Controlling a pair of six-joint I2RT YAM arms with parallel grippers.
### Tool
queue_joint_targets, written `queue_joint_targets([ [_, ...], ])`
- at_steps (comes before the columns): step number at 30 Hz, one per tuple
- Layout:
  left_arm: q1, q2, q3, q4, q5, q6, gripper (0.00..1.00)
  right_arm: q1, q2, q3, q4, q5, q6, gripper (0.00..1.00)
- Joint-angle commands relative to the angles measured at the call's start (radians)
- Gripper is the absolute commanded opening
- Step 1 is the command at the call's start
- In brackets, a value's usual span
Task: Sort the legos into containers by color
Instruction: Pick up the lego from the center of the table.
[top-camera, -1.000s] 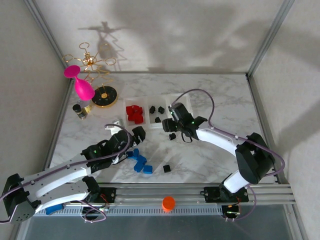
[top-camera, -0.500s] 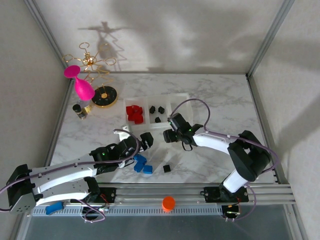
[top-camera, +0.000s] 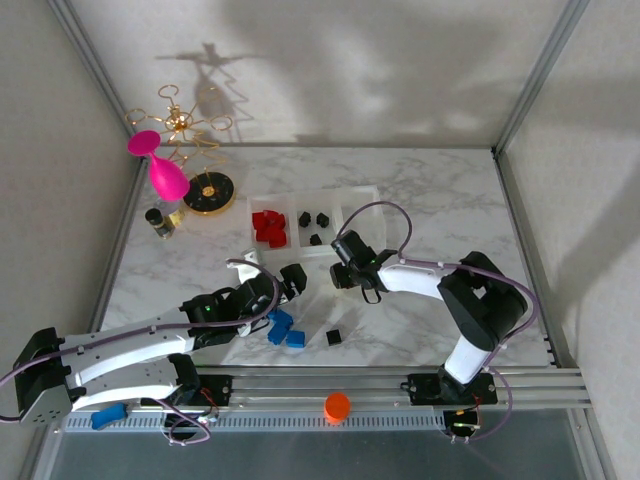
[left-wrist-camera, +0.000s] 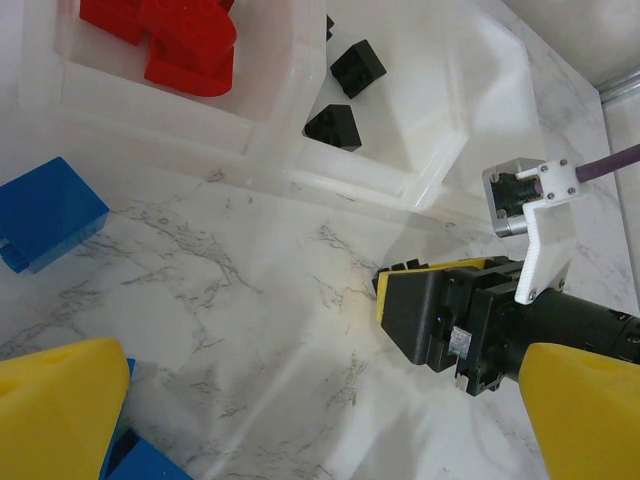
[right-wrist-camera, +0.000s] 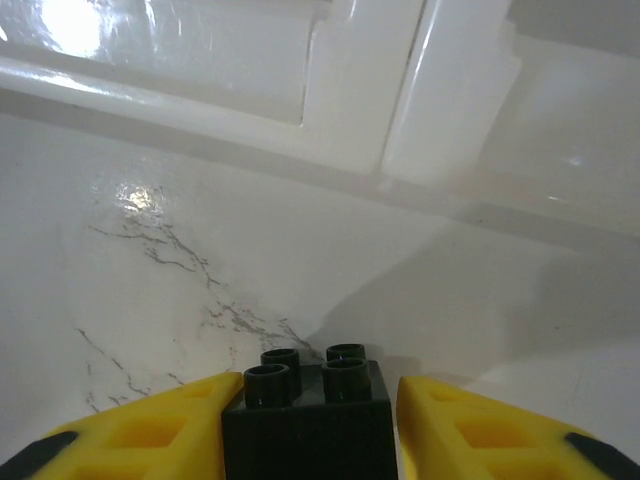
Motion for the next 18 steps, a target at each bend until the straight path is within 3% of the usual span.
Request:
queue_joint_targets([
  [1,-0.008,0.002,-0.008,-0.008,-0.045,-0.026,1.00,0.012,-0.002,0.027,-0.002,0.006,0.003,0.38],
  [11,-0.008,-0.031,0.002,-0.035,-0.082,-0.005,1.00,0.021,-0.097,0.094,-0.050,0.011,0.000,0.30],
  [18,0.012,-0.076,0.036,-0.102,-0.150,0.034,1.00,0.018,-0.022,0.238,-0.054,0.045,-0.005,0.29],
])
